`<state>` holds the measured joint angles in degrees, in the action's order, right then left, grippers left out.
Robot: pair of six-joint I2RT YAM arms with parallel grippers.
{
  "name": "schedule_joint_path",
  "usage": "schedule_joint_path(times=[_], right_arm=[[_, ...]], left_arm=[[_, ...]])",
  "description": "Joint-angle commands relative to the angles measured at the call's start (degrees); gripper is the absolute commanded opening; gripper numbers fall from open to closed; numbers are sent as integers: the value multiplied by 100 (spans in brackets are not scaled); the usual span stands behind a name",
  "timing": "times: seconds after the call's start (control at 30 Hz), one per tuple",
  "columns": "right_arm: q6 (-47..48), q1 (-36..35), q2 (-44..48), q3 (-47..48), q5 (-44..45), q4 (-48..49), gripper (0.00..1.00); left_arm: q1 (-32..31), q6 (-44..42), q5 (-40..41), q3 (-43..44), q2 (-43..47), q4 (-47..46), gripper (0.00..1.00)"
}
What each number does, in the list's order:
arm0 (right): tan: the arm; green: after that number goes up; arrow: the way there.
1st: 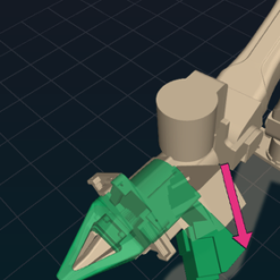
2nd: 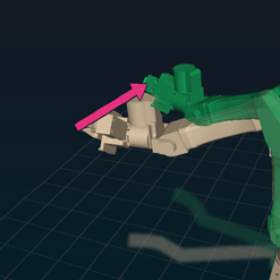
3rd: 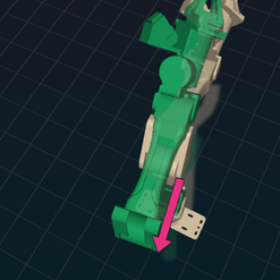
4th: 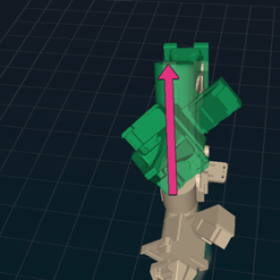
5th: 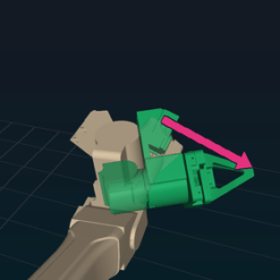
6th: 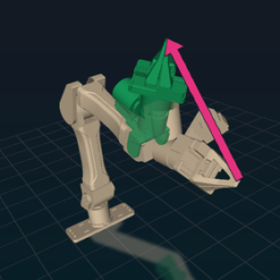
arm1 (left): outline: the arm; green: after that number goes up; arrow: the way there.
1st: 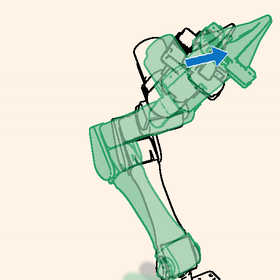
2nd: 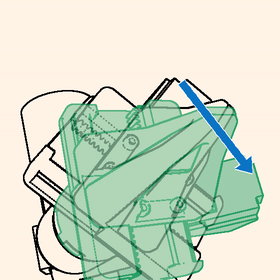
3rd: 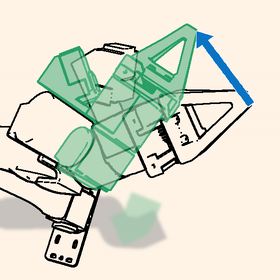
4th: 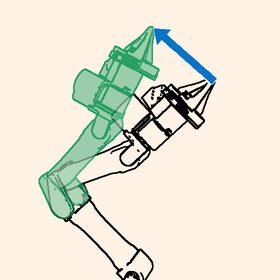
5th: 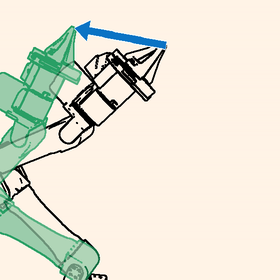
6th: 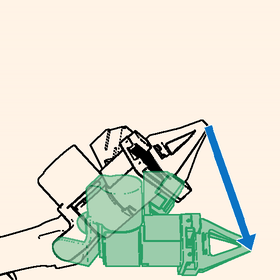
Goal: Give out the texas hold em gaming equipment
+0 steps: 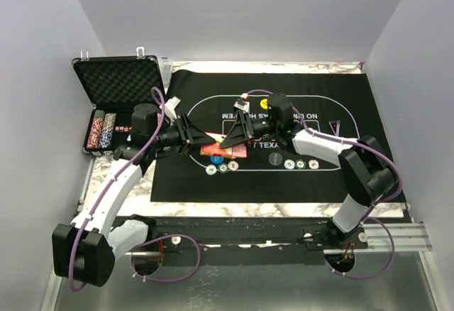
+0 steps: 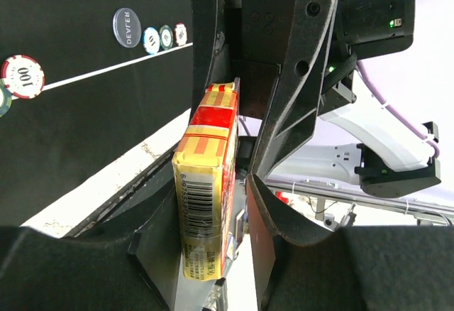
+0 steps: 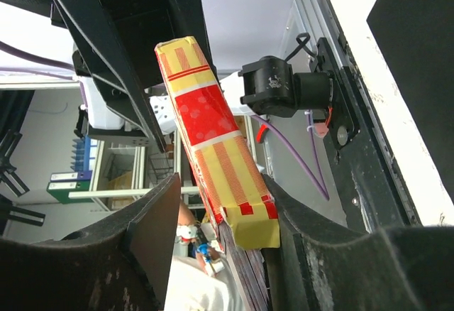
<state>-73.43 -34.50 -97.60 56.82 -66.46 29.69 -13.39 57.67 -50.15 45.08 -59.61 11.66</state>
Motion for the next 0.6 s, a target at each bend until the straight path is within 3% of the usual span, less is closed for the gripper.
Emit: schedule_joint_path(times=[0.0, 0.33, 0.43, 0.57], right_arm=[[167, -12, 69, 274, 112, -398, 51], [270, -12, -77, 469, 207, -716, 52], [339, -12, -84, 501, 262, -862, 59], [364, -15, -140, 574, 336, -940, 63]], left_arm=[[-49, 12, 10, -113, -12, -125, 41], [-142, 148, 18, -90, -177, -270, 33], [-172, 157, 49, -19, -216, -283, 27], [-237, 185, 69, 6, -276, -313, 28]])
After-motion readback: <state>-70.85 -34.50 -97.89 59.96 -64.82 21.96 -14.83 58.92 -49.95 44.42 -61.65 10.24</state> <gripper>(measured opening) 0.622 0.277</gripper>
